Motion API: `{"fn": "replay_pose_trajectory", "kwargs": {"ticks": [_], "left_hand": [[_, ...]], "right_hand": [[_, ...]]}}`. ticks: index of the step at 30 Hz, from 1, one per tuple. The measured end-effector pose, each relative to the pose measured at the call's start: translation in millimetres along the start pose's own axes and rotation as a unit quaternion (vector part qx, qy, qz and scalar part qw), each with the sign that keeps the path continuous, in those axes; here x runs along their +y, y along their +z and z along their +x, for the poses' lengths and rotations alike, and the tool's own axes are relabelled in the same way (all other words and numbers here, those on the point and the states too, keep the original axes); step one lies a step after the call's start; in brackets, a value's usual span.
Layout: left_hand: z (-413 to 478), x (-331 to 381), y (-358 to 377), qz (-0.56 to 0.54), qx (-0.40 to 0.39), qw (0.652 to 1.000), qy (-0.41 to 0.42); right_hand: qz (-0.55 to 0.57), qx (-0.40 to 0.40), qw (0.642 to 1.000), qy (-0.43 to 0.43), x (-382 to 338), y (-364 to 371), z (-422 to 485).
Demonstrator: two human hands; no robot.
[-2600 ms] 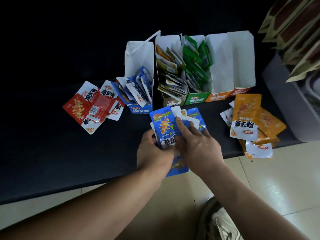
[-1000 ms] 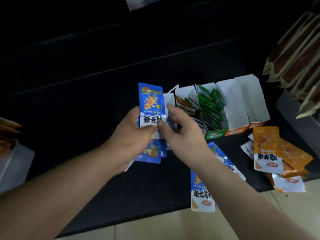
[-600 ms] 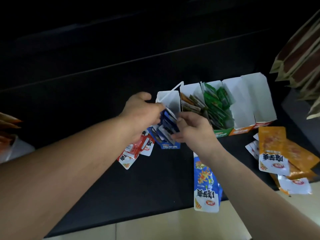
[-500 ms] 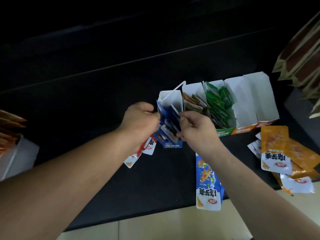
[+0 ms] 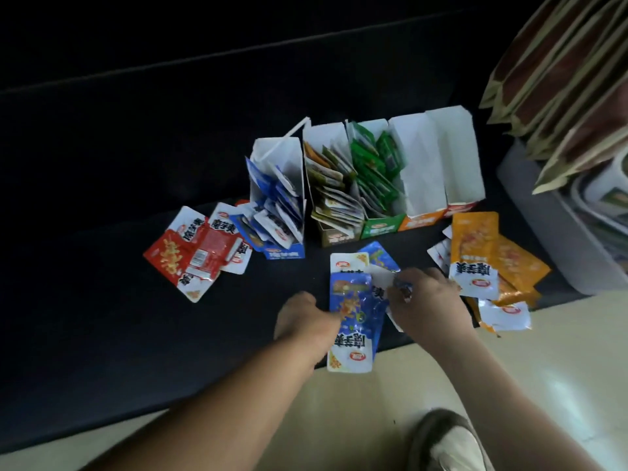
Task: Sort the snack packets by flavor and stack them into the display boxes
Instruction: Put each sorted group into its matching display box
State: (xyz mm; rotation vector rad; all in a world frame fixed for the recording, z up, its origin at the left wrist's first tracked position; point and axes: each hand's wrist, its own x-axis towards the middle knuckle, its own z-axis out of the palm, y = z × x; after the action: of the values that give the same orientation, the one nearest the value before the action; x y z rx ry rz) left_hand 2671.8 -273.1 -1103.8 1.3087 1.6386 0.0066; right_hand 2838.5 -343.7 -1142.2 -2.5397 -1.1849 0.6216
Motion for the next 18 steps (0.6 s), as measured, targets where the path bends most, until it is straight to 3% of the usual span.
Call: {"fn": "replay_pose_trajectory", "kwargs": {"ticks": [3,6,13,18], "left_hand": [[0,-1,12,-0.064,0.026,0.997,-0.016],[-4,-2,14,-0.098,0.036,0.995,-0.007],[-4,5,31,-0.19,-0.034,0.981,0.017],[2,0,28,-0.165,-0.081,0.982,0.045]], "right_hand": [[0.002,-0.02,1.0,-0.004,2,10,-4],[0.078,-0.005,0.997,-0.017,-5,16,-7],[0.171,-0.045,0.984,0.032,-4,25,-18],[0.181,-0.021,0.983,-0.016,-11,22,-16]]}}
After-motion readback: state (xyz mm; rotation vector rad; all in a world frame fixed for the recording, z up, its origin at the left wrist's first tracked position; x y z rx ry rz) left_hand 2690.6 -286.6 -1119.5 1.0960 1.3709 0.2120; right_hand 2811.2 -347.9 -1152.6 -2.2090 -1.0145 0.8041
